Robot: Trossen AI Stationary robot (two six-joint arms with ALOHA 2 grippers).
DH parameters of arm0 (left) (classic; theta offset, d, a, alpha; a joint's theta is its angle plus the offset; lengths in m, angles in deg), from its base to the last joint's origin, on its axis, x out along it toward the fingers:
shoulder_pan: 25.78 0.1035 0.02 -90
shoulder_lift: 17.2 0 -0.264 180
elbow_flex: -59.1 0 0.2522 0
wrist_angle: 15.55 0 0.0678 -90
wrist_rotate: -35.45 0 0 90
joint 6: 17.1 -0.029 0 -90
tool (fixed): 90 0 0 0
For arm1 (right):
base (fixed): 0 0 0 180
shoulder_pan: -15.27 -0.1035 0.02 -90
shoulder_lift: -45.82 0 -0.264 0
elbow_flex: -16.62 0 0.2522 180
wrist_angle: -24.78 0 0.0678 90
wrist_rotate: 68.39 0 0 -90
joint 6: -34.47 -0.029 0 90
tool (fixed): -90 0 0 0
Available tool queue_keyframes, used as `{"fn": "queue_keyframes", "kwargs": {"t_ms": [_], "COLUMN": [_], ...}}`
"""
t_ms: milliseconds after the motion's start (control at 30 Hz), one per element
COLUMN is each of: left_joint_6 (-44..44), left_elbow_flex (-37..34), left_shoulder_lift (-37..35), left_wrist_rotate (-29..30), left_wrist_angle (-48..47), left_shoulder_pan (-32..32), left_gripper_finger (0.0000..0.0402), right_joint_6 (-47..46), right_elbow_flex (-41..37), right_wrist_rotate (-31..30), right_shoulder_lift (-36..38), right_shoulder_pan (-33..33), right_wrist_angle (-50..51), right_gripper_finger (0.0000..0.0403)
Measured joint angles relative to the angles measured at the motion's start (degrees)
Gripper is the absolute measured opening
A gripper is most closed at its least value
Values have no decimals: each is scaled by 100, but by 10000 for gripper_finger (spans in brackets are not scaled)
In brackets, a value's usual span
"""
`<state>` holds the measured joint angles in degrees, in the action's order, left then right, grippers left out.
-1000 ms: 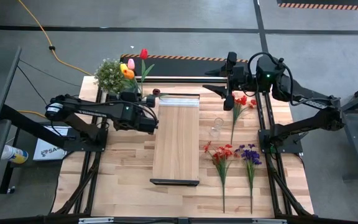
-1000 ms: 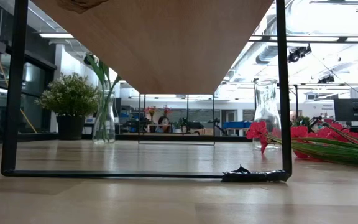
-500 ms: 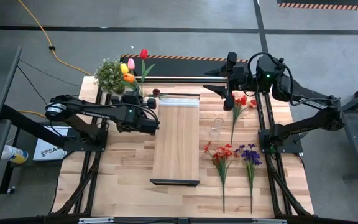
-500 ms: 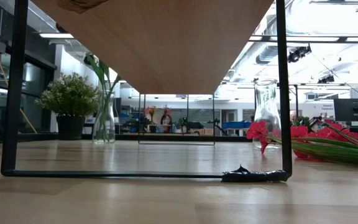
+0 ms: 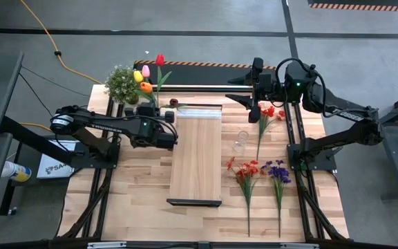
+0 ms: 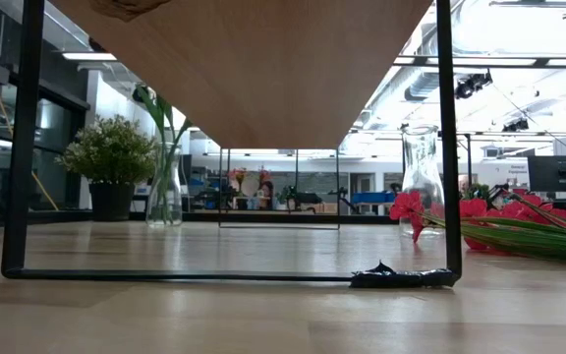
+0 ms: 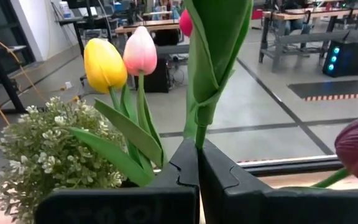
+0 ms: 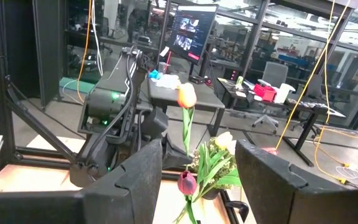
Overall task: Pick and place flowers into a vace then onto a shelf
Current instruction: Put the orange flower into the left vase
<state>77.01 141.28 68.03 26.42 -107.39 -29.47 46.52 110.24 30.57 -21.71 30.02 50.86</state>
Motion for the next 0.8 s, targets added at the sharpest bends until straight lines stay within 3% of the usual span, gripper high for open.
{"fn": "queue_keyframes", "kwargs": {"t_ms": [567,800], "left_joint_6": [-856,-1030], "left_elbow_flex": [-2,2], "left_shoulder_lift": [155,183], "left_wrist_rotate": [-707,-712], "left_wrist_angle": [695,865], "left_shoulder_pan": [271,260], "left_gripper_finger": [28,39], "right_joint_6": [-173,-175], "right_elbow_flex": [0,0], "right_wrist_rotate": [104,104], "right_shoulder_lift": [0,0], "right_shoulder_pan": [0,0], "right_wrist_angle": [-7,-5], "right_gripper_finger": [194,194]}}
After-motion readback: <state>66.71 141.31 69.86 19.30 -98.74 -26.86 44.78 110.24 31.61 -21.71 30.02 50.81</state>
